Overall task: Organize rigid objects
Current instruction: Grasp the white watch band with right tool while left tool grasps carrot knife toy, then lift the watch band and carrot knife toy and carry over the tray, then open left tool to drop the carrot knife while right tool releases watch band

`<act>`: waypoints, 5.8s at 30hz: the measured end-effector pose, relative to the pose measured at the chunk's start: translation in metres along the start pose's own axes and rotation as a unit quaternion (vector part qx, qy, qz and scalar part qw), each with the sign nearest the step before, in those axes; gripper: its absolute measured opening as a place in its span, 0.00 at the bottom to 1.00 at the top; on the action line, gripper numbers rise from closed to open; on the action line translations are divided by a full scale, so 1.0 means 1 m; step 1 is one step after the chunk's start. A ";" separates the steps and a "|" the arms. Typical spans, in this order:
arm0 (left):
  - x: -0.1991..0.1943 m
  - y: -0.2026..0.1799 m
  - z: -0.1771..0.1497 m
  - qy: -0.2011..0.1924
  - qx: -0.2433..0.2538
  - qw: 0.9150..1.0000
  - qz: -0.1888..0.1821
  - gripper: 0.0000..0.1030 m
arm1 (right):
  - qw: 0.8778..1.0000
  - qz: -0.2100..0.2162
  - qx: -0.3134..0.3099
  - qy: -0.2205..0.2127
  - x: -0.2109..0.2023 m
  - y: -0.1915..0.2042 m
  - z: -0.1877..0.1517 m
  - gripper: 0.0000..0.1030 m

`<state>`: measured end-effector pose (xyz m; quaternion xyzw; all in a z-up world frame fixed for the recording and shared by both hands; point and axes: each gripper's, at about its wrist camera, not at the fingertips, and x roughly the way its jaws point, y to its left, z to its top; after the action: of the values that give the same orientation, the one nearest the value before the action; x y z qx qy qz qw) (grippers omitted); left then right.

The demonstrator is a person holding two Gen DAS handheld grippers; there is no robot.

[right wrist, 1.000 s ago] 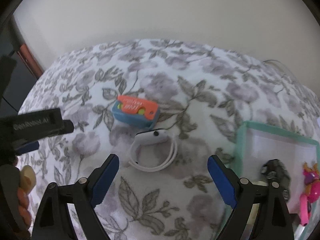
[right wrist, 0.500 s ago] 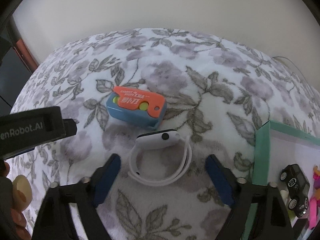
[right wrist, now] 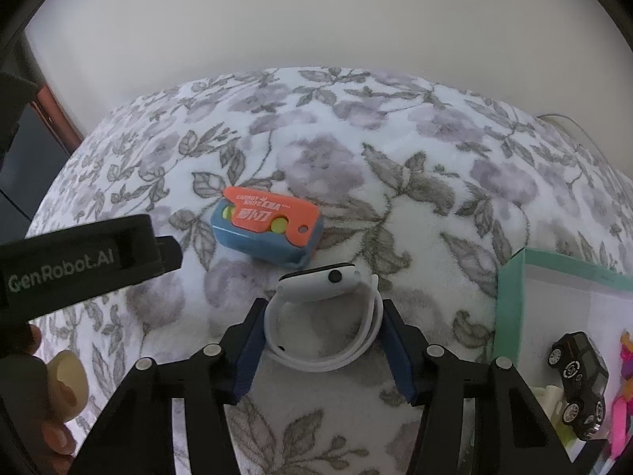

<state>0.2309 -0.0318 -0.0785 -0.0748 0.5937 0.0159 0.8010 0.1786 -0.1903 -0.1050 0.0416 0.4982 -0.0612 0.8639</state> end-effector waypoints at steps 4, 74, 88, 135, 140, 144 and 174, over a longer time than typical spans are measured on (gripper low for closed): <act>0.000 -0.008 0.002 -0.007 -0.002 1.000 -0.022 0.97 | 1.000 0.001 0.016 -0.010 -0.009 -0.012 0.003 0.56; 0.013 -0.094 -0.010 -0.120 0.116 0.983 -0.074 0.70 | 0.990 0.006 0.124 -0.069 -0.080 -0.107 0.016 0.56; -0.018 -0.087 -0.011 -0.115 0.097 0.983 -0.104 0.70 | 0.991 -0.004 0.126 -0.055 -0.089 -0.106 0.011 0.56; -0.113 -0.155 -0.224 -0.012 0.294 0.943 -0.155 0.70 | 0.969 -0.088 0.225 0.047 -0.174 -0.191 -0.170 0.57; -0.097 -0.154 -0.228 0.022 0.291 0.943 -0.159 0.70 | 0.968 -0.099 0.221 0.064 -0.166 -0.193 -0.174 0.57; -0.087 -0.152 -0.230 0.043 0.283 0.945 -0.160 0.70 | 0.967 -0.093 0.225 0.072 -0.162 -0.194 -0.178 0.57; -0.124 -0.084 -0.200 -0.059 0.231 0.970 -0.041 0.79 | 0.981 -0.074 0.179 0.019 -0.183 -0.153 -0.164 0.66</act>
<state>0.0142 -0.1352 -0.0084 0.0895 0.5294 -0.1503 0.8302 -0.0755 -0.3081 -0.0302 0.1601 0.4972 -0.2121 0.8259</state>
